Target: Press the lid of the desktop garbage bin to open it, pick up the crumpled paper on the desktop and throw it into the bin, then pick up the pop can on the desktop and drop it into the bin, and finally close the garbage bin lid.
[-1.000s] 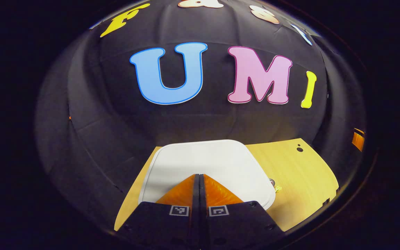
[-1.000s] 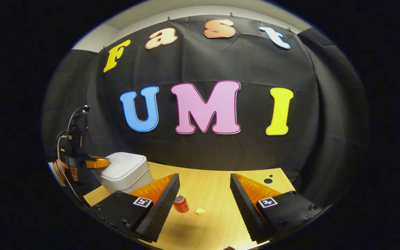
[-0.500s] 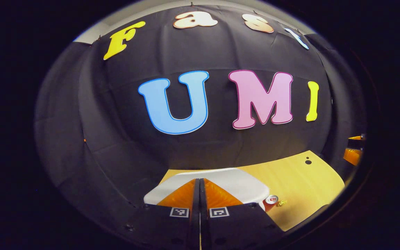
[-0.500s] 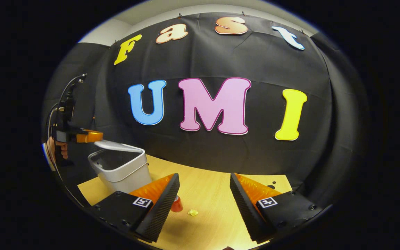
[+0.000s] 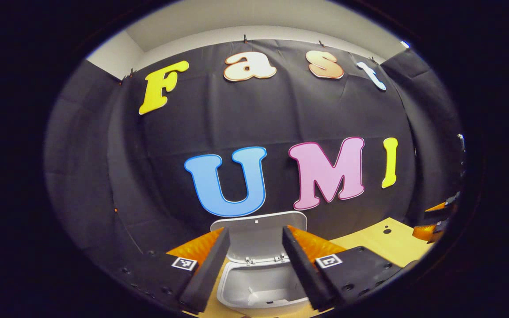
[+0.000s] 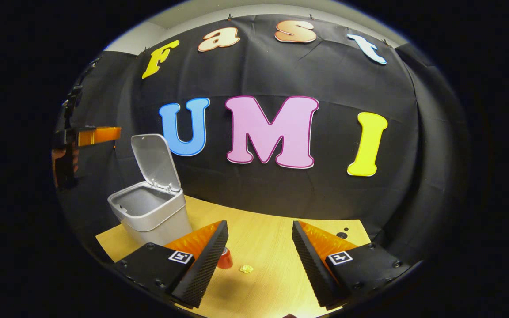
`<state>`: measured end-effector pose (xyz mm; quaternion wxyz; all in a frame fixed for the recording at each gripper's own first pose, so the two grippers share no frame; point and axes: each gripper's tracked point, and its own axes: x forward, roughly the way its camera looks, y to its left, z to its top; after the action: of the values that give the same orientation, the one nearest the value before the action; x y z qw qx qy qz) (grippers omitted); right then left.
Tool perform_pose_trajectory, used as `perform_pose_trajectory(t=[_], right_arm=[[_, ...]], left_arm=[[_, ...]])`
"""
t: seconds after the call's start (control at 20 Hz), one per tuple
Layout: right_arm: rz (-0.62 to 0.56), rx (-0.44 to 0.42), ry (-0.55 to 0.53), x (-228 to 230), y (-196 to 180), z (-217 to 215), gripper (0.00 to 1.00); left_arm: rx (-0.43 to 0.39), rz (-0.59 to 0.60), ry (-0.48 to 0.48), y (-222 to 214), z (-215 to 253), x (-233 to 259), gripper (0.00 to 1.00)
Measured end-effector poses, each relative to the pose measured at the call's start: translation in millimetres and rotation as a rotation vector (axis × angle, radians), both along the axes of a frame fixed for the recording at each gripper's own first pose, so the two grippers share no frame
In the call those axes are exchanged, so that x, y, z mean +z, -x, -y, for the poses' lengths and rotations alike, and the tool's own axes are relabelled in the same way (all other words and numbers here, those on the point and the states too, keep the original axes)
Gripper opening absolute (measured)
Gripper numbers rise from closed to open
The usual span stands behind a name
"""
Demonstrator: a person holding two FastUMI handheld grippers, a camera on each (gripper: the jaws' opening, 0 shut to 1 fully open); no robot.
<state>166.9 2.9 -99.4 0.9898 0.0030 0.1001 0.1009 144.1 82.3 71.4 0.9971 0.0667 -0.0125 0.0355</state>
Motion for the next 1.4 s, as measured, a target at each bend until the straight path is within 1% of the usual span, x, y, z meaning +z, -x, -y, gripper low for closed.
perform_pose_trajectory(t=[0.05,0.25,0.35,0.4,0.55,0.65,0.8,0.95,1.05,1.1,1.15,1.2,1.25,1.35,1.4], right_arm=[[-0.016,0.004,0.008,-7,-3,-2,0.94],[-0.109,0.039,0.031,-47,-18,-16,0.94],[-0.161,0.062,0.050,-71,-30,-25,0.95],[-0.217,0.089,0.073,-99,-43,-34,0.94],[-0.345,0.122,0.060,-152,-60,-47,0.94],[-0.483,0.119,0.048,-199,-65,-47,0.95],[-0.607,0.106,0.054,-254,-78,-45,0.94],[-0.677,0.105,0.038,-285,-86,-52,0.93],[-0.710,0.112,0.051,-304,-89,-58,0.94],[-0.729,0.115,0.058,-311,-90,-61,0.94],[-0.737,0.117,0.060,-316,-92,-64,0.94],[-0.747,0.116,0.068,-323,-92,-66,0.93],[-0.753,0.115,0.077,-329,-93,-67,0.93],[-0.777,0.108,0.104,-344,-93,-65,0.91],[-0.795,0.108,0.118,-348,-90,-61,0.71]], left_arm=[[-0.002,0.018,0.003,6,1,3,0.96],[-0.014,0.031,0.033,35,7,2,0.96],[-0.007,0.034,0.050,47,5,0,0.96],[0.007,0.035,0.064,59,1,-3,0.96],[0.036,0.033,0.096,83,-5,-7,0.96],[0.074,0.029,0.074,100,-15,-10,0.96],[0.122,0.026,0.051,118,-23,-8,0.96],[0.169,0.011,0.054,125,-30,-15,0.96],[0.185,-0.004,0.065,126,-28,-19,0.96],[0.194,-0.011,0.063,127,-28,-20,0.96],[0.201,-0.014,0.054,129,-29,-21,0.94],[0.206,-0.014,0.042,130,-29,-19,0.96],[0.210,-0.016,0.030,131,-29,-19,0.96],[0.211,-0.022,0.011,131,-27,-20,0.96],[0.210,-0.025,0.006,131,-27,-20,0.96]])
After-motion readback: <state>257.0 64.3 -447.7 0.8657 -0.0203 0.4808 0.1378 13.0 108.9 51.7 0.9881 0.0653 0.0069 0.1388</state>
